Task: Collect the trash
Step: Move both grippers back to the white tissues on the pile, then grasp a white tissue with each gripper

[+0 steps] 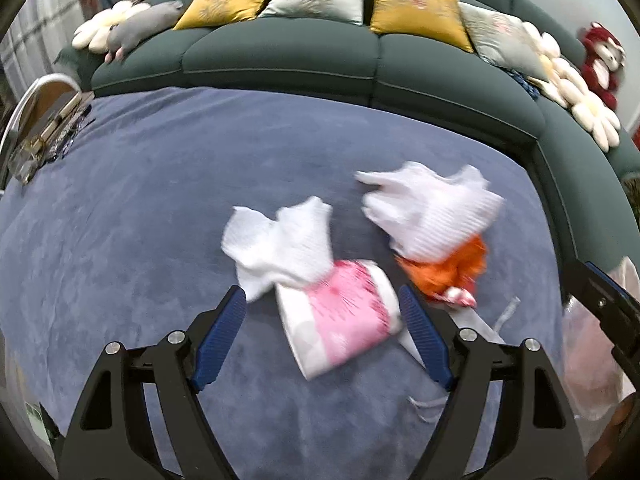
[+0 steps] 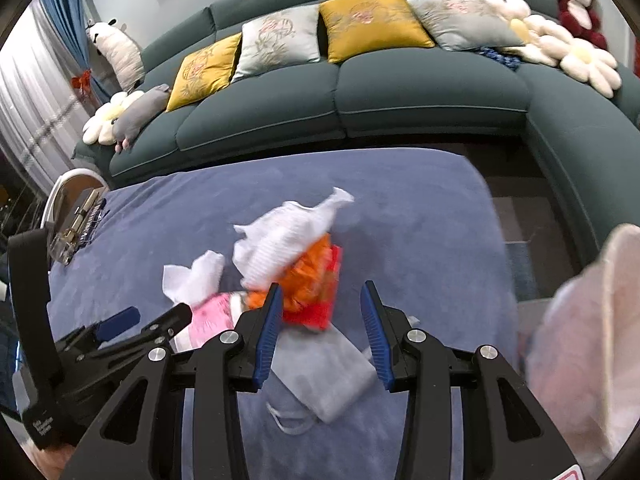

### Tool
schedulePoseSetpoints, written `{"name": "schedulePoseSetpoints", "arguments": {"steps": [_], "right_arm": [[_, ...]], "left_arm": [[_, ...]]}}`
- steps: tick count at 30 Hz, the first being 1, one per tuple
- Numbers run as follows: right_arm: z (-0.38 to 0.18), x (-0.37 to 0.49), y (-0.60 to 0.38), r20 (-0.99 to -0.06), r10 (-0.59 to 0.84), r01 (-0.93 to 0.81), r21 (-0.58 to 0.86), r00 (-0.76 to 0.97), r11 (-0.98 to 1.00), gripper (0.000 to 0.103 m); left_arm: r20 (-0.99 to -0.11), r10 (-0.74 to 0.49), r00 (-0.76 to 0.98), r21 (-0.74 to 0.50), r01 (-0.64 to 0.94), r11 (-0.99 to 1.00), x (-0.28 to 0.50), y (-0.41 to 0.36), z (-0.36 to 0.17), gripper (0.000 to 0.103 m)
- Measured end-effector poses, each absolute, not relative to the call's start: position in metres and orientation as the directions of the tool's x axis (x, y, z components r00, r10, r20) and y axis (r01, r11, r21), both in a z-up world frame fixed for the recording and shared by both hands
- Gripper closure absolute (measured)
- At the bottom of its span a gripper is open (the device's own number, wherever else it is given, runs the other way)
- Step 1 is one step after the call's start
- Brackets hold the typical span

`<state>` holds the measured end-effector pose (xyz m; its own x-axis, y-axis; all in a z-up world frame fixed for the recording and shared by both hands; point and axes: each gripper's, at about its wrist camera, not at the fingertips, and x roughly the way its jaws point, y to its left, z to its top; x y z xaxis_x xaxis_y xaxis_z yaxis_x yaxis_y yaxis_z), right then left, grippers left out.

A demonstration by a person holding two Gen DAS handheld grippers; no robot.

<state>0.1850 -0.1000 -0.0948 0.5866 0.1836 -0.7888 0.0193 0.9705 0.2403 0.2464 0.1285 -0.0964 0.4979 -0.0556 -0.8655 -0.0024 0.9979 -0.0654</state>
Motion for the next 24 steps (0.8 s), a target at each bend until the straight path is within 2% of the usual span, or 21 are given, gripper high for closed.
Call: {"name": "schedulePoseSetpoints", "arguments": {"steps": [3, 5, 13, 14, 16, 18, 21, 24], "right_arm": [[-0.104, 0.208, -0.086, -0.799, 0.192, 0.009, 0.24, 0.57, 0.971, 0.063], [-0.111, 0.224, -0.078, -0.808, 0.185, 0.005, 0.227, 0.559, 0.974, 0.06], [-0.135, 0.26, -0.061, -0.827, 0.176, -0.008, 0.204, 0.534, 0.979, 0.06], [-0.137, 0.262, -0.059, -0.829, 0.18, -0.011, 0.205, 0.53, 0.979, 0.061], [-0.14, 0.264, -0.056, -0.83, 0.183, -0.021, 0.202, 0.526, 0.979, 0.073], [-0.142, 0.265, -0.053, -0.833, 0.196, -0.036, 0.207, 0.517, 0.978, 0.095], [-0.137, 0.26, -0.049, -0.826, 0.227, -0.062, 0.228, 0.516, 0.972, 0.099], [-0.12, 0.251, -0.044, -0.798, 0.256, -0.094, 0.246, 0.546, 0.965, 0.1]], "left_arm": [[-0.876, -0.066, 0.477, -0.085, -0.019, 0.996, 0.264, 0.14, -0.107, 0.028], [-0.882, -0.071, 0.466, -0.094, -0.027, 0.995, 0.272, 0.144, -0.113, 0.028], [-0.911, -0.099, 0.399, -0.13, -0.051, 0.99, 0.302, 0.157, -0.145, 0.031], [-0.913, -0.104, 0.394, -0.136, -0.055, 0.989, 0.304, 0.159, -0.148, 0.038], [-0.916, -0.124, 0.381, -0.158, -0.06, 0.986, 0.306, 0.162, -0.152, 0.048], [-0.915, -0.135, 0.38, -0.172, -0.067, 0.983, 0.306, 0.165, -0.153, 0.068], [-0.911, -0.135, 0.389, -0.169, -0.054, 0.984, 0.303, 0.164, -0.149, 0.083], [-0.899, -0.121, 0.42, -0.155, -0.047, 0.987, 0.297, 0.164, -0.136, 0.09]]}}
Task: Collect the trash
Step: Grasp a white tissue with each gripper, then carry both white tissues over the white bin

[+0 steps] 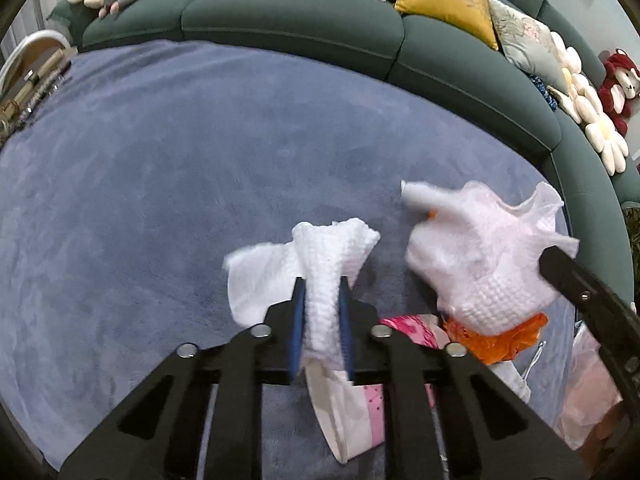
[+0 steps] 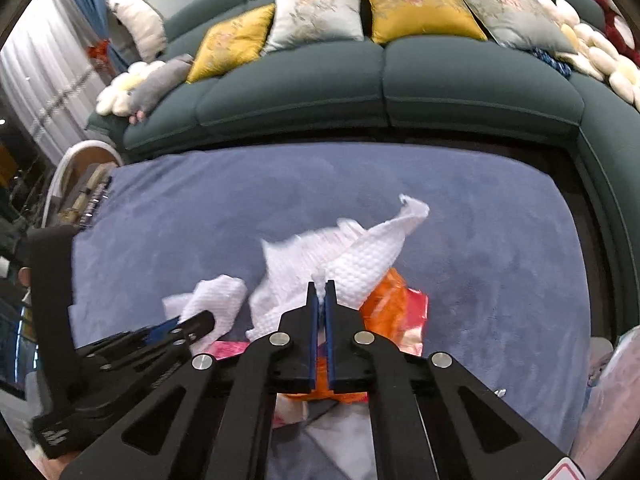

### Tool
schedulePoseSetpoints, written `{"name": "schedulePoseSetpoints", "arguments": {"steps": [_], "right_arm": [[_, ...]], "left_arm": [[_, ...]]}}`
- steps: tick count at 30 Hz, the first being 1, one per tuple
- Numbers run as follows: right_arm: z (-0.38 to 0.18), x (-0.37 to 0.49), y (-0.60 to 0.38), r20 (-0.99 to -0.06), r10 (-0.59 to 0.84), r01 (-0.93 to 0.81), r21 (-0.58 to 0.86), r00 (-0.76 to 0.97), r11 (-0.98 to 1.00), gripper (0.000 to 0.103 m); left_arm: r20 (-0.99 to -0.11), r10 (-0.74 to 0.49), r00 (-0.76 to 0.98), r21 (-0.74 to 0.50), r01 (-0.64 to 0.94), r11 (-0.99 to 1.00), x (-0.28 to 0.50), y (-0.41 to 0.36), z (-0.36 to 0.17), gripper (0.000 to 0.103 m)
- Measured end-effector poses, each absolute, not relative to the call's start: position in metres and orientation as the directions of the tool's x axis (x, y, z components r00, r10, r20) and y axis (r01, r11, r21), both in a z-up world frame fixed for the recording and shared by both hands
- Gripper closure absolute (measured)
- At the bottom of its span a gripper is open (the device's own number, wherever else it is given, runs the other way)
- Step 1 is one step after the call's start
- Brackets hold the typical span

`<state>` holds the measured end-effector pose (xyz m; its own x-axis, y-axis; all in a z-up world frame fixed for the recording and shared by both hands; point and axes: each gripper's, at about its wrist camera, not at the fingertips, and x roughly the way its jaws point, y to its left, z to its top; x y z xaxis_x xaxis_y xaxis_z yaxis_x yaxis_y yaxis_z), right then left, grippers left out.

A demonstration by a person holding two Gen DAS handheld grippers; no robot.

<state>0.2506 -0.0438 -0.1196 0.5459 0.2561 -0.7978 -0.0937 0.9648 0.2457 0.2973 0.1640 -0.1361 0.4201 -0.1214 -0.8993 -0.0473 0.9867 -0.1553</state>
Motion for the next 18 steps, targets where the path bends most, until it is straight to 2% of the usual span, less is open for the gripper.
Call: {"name": "schedulePoseSetpoints", "arguments": {"steps": [8, 18], "right_arm": [[-0.049, 0.222, -0.054, -0.694, 0.294, -0.118, 0.29, 0.658, 0.95, 0.1], [0.003, 0.174, -0.113, -0.63, 0.205, -0.034, 0.273, 0.749, 0.961, 0.1]], "left_arm": [[-0.846, -0.144, 0.513, -0.188, -0.036, 0.981, 0.276, 0.164, -0.076, 0.091], [-0.795, -0.225, 0.564, -0.213, 0.087, 0.973, 0.239, 0.113, -0.011, 0.091]]}}
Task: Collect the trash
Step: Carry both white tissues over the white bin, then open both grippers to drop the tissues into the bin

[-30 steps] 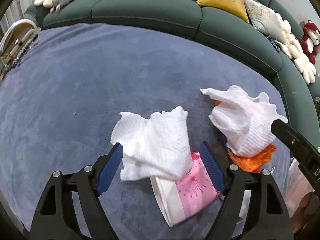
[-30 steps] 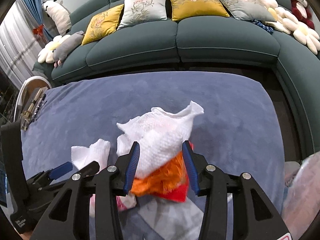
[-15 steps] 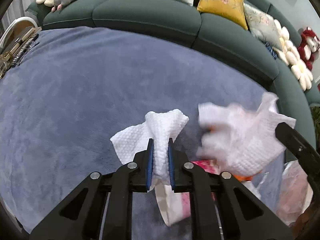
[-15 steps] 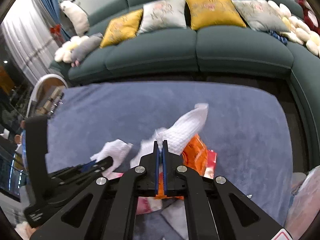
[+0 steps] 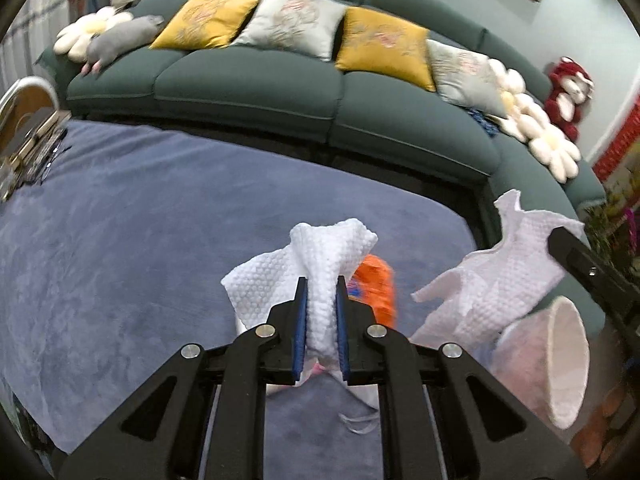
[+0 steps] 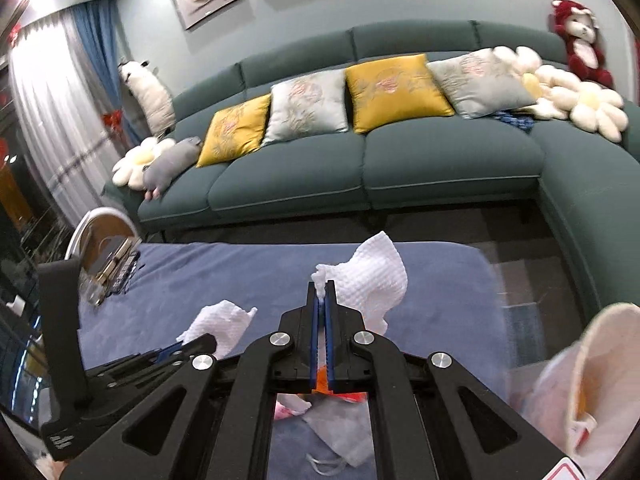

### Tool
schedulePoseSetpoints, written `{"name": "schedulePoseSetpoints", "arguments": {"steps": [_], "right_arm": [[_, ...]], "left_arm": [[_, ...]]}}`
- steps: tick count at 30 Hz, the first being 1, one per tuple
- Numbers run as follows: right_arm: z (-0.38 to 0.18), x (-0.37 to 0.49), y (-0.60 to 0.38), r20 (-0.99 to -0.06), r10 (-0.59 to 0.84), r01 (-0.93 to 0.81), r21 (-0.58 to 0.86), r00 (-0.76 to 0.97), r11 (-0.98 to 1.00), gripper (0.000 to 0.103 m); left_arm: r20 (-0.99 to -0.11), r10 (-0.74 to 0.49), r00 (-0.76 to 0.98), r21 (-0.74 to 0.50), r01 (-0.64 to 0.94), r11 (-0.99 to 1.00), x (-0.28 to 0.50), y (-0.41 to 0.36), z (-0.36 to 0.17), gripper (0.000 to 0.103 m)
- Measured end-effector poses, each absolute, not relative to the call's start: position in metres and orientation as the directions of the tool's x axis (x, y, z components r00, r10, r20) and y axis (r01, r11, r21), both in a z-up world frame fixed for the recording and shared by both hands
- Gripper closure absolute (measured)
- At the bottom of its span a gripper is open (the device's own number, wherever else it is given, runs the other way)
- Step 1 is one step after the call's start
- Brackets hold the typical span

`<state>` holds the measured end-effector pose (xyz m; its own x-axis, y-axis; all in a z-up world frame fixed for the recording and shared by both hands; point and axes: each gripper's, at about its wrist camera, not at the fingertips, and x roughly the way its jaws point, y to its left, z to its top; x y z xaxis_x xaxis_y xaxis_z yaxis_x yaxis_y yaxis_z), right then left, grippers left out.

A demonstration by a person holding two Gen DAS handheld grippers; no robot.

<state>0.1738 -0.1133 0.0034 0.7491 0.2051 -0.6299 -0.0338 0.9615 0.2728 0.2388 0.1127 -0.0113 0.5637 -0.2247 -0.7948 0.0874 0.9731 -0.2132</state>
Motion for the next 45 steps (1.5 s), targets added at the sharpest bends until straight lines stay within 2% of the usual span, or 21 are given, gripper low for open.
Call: {"name": "schedulePoseSetpoints", "arguments": {"steps": [14, 24, 40, 43, 44, 45], "right_arm": [[0.007, 0.08, -0.251, -0.622, 0.021, 0.192, 0.274, 0.783, 0.942, 0.1], [-0.003, 0.025, -0.337, -0.627, -0.088, 0.325, 0.275, 0.774, 0.905, 0.1], [-0.025, -0.003, -0.394, -0.64, -0.14, 0.409, 0.295, 0.756, 0.864, 0.1], [-0.028, -0.001, -0.398, -0.645, -0.138, 0.411, 0.294, 0.752, 0.863, 0.099], [-0.029, 0.001, -0.398, -0.649, -0.136, 0.412, 0.293, 0.749, 0.863, 0.096], [-0.03, 0.002, -0.398, -0.649, -0.147, 0.418, 0.285, 0.746, 0.863, 0.092]], "left_arm": [[-0.785, -0.365, 0.501, -0.192, 0.364, 0.912, 0.167, -0.047, 0.01, 0.091], [-0.797, -0.432, 0.422, -0.186, 0.509, 0.84, 0.129, -0.153, 0.005, 0.091], [-0.821, -0.457, 0.341, -0.188, 0.595, 0.781, 0.104, -0.232, -0.014, 0.09], [-0.833, -0.453, 0.317, -0.192, 0.603, 0.775, 0.105, -0.24, -0.022, 0.088], [-0.835, -0.455, 0.309, -0.203, 0.595, 0.777, 0.107, -0.24, -0.023, 0.084], [-0.832, -0.463, 0.306, -0.216, 0.59, 0.778, 0.108, -0.239, -0.024, 0.074]]}}
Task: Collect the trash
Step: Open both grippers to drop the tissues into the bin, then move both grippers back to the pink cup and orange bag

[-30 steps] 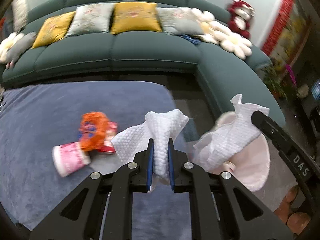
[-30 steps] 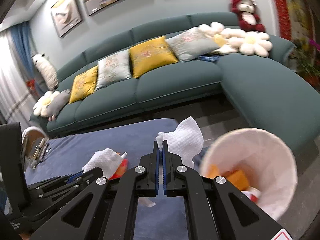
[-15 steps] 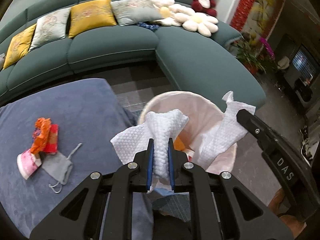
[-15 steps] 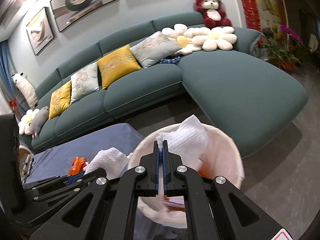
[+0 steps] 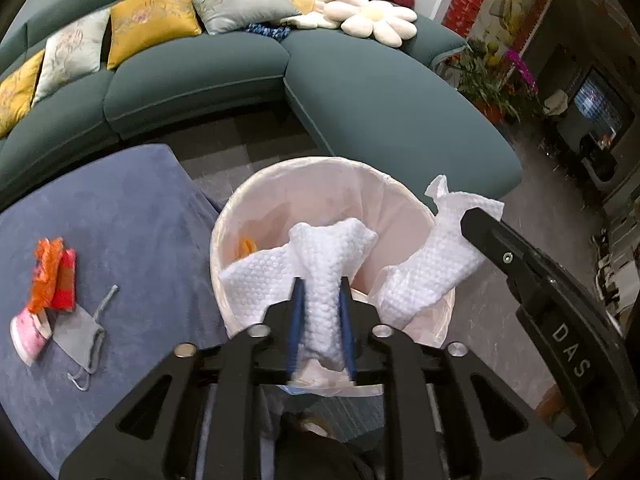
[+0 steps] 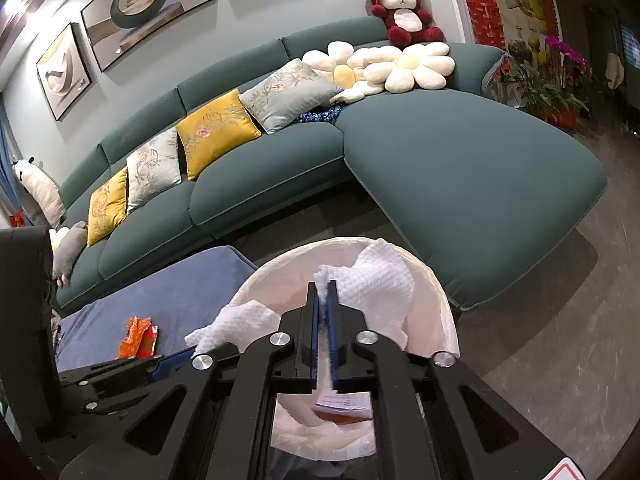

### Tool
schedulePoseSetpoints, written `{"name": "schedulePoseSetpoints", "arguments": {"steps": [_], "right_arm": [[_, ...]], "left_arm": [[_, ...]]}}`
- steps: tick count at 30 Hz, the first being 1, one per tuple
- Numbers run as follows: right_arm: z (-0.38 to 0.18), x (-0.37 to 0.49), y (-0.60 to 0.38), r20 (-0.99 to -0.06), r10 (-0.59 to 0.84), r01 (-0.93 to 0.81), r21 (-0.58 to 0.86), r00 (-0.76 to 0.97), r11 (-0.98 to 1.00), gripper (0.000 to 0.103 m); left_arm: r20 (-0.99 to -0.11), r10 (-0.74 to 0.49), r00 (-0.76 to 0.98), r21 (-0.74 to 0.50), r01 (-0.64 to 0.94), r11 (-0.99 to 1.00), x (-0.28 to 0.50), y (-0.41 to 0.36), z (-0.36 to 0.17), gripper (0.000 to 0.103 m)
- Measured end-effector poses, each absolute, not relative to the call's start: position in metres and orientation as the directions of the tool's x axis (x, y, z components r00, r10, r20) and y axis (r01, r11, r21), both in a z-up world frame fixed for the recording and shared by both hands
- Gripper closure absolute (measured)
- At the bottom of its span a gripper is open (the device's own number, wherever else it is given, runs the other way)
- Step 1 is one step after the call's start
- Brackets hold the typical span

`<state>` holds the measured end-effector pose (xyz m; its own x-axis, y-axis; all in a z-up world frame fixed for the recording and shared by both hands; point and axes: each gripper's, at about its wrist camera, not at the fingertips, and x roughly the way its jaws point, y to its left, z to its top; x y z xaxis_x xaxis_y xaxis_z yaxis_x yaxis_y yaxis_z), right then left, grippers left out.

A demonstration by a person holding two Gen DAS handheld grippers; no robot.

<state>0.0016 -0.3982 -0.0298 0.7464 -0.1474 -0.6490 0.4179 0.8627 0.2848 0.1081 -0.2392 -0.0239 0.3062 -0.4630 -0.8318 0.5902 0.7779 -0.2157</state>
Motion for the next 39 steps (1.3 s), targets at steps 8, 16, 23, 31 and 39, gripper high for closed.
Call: {"name": "schedulePoseSetpoints", "arguments": {"steps": [8, 16, 23, 31, 39], "right_arm": [[-0.025, 0.007, -0.396, -0.634, -0.166, 0.421, 0.275, 0.756, 0.865, 0.065], [-0.02, 0.018, -0.371, -0.628, -0.131, 0.376, 0.274, 0.767, 0.885, 0.063], [-0.02, 0.035, -0.325, -0.639, -0.07, 0.304, 0.264, 0.766, 0.915, 0.062], [-0.026, 0.062, -0.257, -0.658, 0.018, 0.206, 0.261, 0.753, 0.943, 0.06], [-0.048, 0.095, -0.179, -0.701, 0.113, 0.096, 0.252, 0.704, 0.963, 0.06]], "left_arm": [[-0.813, -0.429, 0.393, -0.162, 0.556, 0.816, 0.115, -0.225, -0.016, 0.039], [-0.81, -0.382, 0.444, -0.161, 0.457, 0.874, 0.131, -0.183, -0.015, 0.031], [-0.815, -0.316, 0.485, -0.13, 0.378, 0.917, 0.144, -0.13, -0.019, 0.03], [-0.821, -0.209, 0.531, -0.093, 0.237, 0.967, 0.16, -0.052, -0.028, 0.019], [-0.845, -0.103, 0.525, -0.075, 0.074, 0.994, 0.183, 0.034, -0.051, 0.017]]}}
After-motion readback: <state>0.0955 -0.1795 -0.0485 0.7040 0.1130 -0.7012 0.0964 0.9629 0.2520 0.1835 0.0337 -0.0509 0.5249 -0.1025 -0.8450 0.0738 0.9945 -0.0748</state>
